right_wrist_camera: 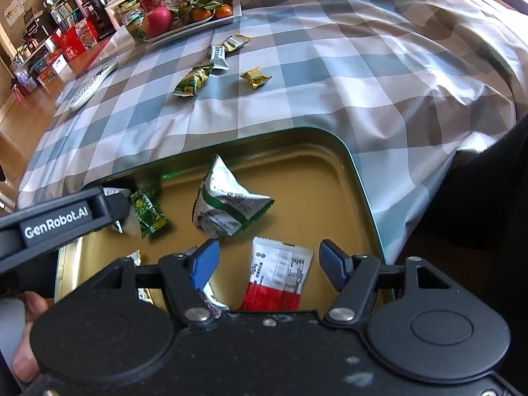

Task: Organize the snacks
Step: 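Move both open tools back from the tray to the snack pile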

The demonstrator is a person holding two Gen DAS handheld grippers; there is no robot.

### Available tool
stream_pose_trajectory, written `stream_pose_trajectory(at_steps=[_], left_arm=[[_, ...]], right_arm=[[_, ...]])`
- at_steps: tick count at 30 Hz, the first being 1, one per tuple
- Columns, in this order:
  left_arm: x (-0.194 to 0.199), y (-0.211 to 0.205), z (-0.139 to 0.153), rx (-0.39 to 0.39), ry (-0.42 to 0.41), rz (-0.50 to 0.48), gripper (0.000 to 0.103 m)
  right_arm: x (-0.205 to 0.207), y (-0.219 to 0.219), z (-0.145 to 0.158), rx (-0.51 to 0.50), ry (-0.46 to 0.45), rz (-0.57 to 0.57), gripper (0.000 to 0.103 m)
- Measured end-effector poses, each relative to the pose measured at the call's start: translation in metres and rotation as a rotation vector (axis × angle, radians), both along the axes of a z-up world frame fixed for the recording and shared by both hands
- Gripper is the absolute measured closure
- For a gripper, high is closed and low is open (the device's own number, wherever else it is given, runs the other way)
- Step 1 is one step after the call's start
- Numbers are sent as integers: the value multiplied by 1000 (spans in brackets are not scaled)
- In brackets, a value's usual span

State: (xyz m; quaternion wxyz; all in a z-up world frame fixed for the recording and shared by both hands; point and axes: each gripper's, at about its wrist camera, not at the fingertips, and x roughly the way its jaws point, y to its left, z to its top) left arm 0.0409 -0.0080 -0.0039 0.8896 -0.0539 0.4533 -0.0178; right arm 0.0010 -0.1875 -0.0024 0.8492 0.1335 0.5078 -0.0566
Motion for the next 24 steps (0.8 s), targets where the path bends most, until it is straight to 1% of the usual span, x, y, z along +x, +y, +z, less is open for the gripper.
stream_pose_trajectory(at_steps=[4,10,13,17,22,24], left_arm=[[11,3,4,1,25,-6,30],[36,7,18,-30,43,-30,31],[52,9,30,-53,31,-44,31],[79,9,50,-65,-5,-57,31],[113,7,64,-51,-42,-72,31],[125,4,66,-42,-60,-83,31]], right_arm=[[10,-1,5,-3,5,20,33],[33,-3,15,-8,2,53,33],[48,-8,22,-3,-7,57,33],[73,-19,31,-7,-25,48,33],[105,-32,44,-30,-69,52,33],[119,-37,48,-41,-83,48,31]])
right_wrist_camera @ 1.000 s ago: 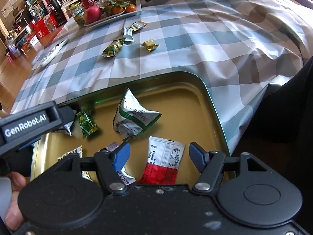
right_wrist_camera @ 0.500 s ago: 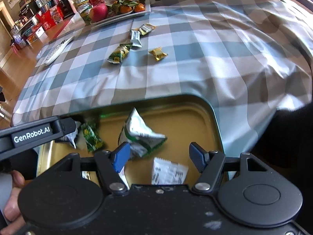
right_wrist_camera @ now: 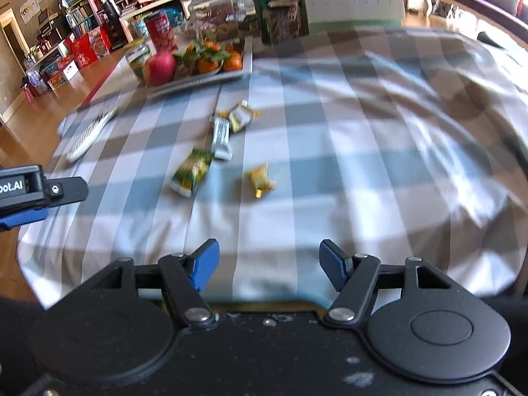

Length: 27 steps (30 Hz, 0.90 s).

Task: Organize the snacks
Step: 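Move both open tools back from the tray to the snack pile, then grasp the yellow-silver candy packet with the right tool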

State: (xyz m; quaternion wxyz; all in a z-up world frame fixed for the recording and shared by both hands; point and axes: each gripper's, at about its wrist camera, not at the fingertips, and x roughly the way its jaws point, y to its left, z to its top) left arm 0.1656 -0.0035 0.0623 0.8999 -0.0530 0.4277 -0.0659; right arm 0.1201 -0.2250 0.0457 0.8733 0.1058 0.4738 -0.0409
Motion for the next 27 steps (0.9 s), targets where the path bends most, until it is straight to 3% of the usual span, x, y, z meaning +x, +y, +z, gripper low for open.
stream_pose_trajectory(at_steps=[14,22,27], left_arm=[[75,-17,-24,13,28,-23,31],[107,2,-51,-20,179,62,31],[119,8,-60,19,251,116,31]], right_arm=[[98,-24,-13,-79,32,-37,30],[144,-14,-28,-99,78,2,30],[177,-9,-33,-83,98,-1,30]])
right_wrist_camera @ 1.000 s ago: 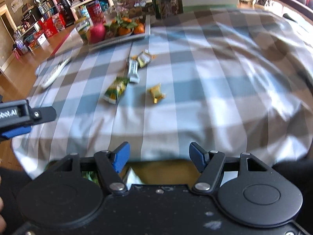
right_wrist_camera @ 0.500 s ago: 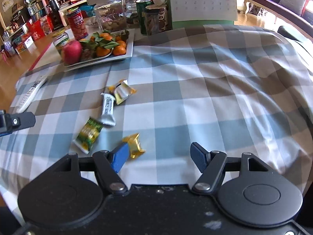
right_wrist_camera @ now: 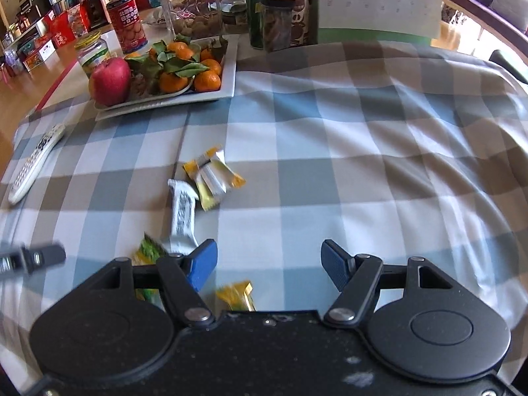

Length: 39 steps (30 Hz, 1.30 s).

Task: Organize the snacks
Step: 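Grasp the yellow-silver candy packet with the right tool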

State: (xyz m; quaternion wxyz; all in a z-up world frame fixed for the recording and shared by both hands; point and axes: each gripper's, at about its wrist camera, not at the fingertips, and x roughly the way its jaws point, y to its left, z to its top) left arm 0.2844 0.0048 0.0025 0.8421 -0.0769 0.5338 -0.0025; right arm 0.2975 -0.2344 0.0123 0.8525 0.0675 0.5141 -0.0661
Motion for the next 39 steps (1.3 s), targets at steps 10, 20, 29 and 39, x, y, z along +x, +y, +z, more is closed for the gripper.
stream_pose_trajectory(at_steps=[10,20,29,39], left_arm=[[4,1,4,-8,-1,0,31],[4,4,9,12,-32,27,34],[4,0,11,-3,-37,-12,34],[9,6,2,-53,21,21,34]], right_arm=[[69,10,-14,6,47,-36,31],[103,30,-31,25,40,5,31],[118,42,-52,-39,71,73,31],[125,33,-62,-6,97,56,38]])
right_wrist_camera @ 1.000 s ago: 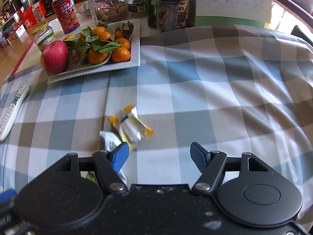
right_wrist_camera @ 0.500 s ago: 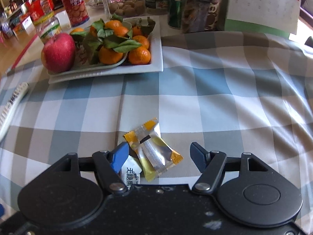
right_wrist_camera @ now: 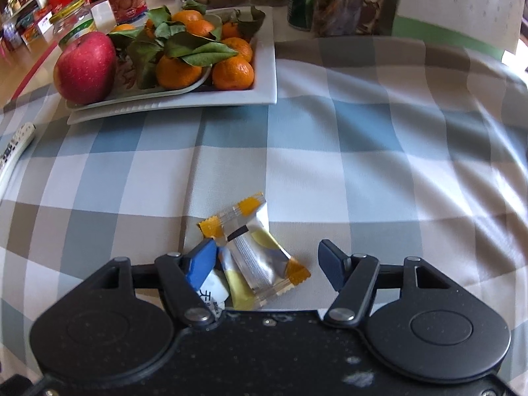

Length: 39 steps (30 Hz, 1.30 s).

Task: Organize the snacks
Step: 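Grasp the yellow-silver candy packet with the right tool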

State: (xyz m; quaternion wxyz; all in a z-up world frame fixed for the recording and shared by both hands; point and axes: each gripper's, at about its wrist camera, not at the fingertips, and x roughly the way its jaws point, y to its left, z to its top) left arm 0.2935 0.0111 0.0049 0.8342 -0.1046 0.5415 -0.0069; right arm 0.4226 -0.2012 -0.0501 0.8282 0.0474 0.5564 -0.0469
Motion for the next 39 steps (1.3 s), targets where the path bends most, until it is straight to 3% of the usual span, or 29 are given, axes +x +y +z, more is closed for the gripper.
stream_pose_trajectory(at_steps=[6,10,17,26,33,37,39], left_arm=[[0,-3,0,15,-4,-9,34],[-1,-4,-1,31,-10,-17,34],[-2,-4,1,35,-20,-24,34],[-6,-15,-4,86,-26,-53,34],[-8,-21,-4,86,-36,-88,34],[-8,-20,-4,59,-34,-92,34],[-7,-19,-4,44,-35,-82,34]], right_arm=[[-3,1,-3,-33,24,45,52],[-7,-6,-1,-24,39,32,54],[-32,-34,2,6,91,-56,54],[-90,-54,4,23,98,-53,50],[-91,-45,1,-20,72,-27,40],[-89,-39,1,-48,45,-4,41],[-88,-41,1,-39,41,0,47]])
